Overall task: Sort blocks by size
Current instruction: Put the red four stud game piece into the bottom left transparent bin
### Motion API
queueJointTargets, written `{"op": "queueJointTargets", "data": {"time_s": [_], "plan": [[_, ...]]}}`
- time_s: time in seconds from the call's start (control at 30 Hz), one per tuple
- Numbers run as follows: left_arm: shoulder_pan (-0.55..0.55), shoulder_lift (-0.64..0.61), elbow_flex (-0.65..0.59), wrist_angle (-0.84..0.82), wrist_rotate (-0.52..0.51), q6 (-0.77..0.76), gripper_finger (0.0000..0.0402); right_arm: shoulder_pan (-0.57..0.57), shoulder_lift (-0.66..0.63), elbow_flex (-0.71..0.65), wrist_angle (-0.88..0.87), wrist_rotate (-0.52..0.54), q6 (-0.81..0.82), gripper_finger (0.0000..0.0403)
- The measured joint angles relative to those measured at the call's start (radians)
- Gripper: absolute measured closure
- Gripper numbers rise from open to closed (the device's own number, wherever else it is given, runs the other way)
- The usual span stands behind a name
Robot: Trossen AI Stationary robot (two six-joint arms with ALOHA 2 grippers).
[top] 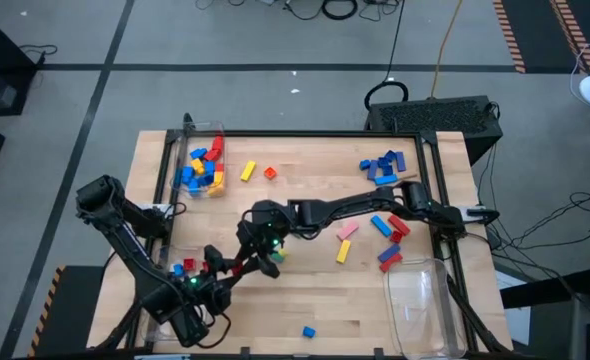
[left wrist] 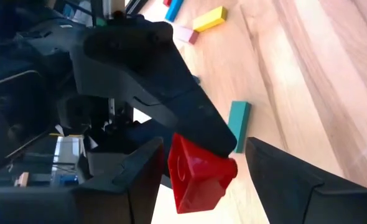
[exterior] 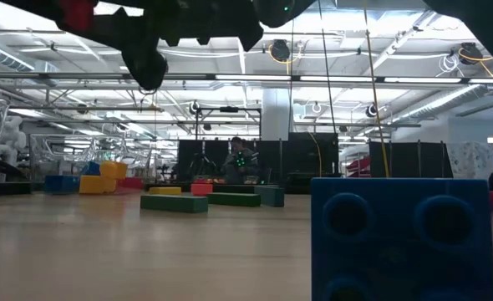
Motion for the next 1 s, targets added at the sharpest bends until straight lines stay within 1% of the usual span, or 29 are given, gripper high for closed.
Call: {"op": "queueJointTargets", "data": {"time_s": [0.2,0.27,0.33,0.57,0.63,0.7,0.8,0.9,1.0], "plan": [[0.0,0.0,0.0,-0.001,-0.015,-0.026,0.0175,0.001,0.0,0.0,0.005,-0.008,0.001,0.0273],[0.0,0.0,0.0,-0.002,-0.02,-0.027,0.0183,0.001,0.0,0.0,0.001,-0.009,0.001,0.0273],[0.0,0.0,0.0,-0.004,-0.029,-0.027,0.02,0.002,0.0,0.0,0.002,-0.011,0.001,0.0273],[-0.001,0.0,0.0,-0.021,-0.026,-0.026,0.028,0.0,0.0,0.0,0.013,-0.031,0.017,0.0273],[-0.002,0.0,0.0,-0.02,-0.026,-0.019,0.0295,0.001,0.0,0.0,0.014,-0.035,0.023,0.0273],[-0.003,0.0,0.0,-0.021,-0.027,-0.016,0.03,0.0,0.0,0.0,0.012,-0.038,0.03,0.0271],[-0.002,0.0,-0.001,-0.025,-0.027,-0.024,0.03,0.0,0.0,0.0,0.005,-0.037,0.013,0.0257],[-0.002,0.0,-0.001,-0.033,-0.027,-0.054,0.0294,-0.001,0.0,0.0,-0.001,-0.04,-0.017,0.0228],[-0.002,0.0,-0.001,-0.083,-0.027,-0.163,0.0291,-0.014,-0.017,0.0,-0.036,-0.047,-0.022,0.0198]]}}
